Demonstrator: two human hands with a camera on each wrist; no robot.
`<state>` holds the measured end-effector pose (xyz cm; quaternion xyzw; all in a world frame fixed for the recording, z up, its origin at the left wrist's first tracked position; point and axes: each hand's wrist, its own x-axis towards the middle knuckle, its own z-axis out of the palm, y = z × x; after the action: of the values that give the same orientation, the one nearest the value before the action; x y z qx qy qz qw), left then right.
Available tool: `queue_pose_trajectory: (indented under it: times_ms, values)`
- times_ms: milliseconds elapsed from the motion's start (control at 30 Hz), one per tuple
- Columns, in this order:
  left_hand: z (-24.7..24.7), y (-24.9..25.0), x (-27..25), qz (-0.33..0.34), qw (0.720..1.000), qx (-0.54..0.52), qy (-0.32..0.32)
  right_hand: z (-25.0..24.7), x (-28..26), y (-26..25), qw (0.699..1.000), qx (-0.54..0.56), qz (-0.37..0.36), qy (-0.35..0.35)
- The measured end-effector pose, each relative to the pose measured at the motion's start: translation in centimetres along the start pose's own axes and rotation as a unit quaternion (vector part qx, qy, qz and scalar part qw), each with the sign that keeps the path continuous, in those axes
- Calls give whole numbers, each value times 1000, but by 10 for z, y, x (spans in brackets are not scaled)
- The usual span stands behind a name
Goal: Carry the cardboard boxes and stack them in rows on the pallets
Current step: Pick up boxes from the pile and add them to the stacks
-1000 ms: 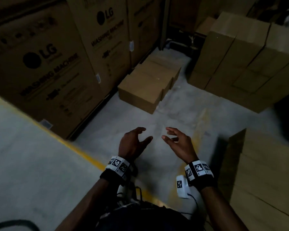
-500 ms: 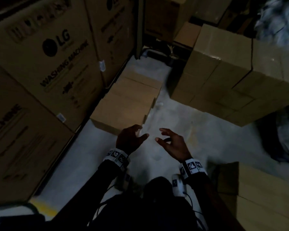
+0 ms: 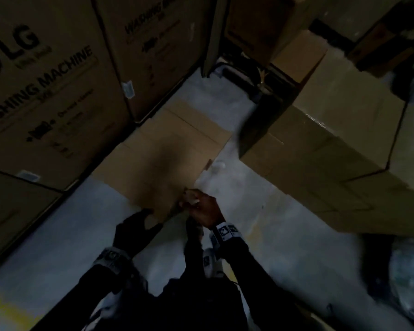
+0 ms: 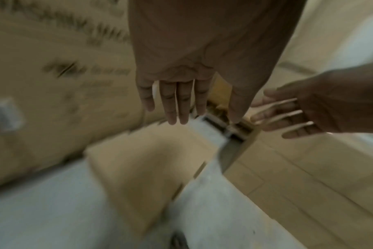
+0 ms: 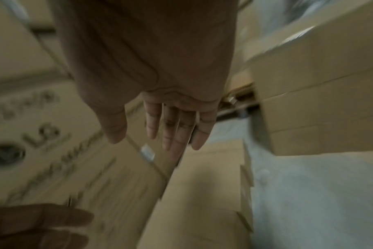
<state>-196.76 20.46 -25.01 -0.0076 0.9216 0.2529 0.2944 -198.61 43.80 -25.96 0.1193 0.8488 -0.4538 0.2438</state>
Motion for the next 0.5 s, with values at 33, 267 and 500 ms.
queue_pose_trajectory:
  times_ms: [33, 267, 500]
  values:
    - [7, 10, 11, -25, 1000, -10, -8, -8, 23, 6, 999, -18, 4, -27]
    - [57, 37, 84, -137, 988, -36, -58, -25, 158, 52, 965, -191, 35, -176]
    - [187, -68, 225, -299, 936, -179, -46, 42, 313, 140, 944, -263, 37, -195]
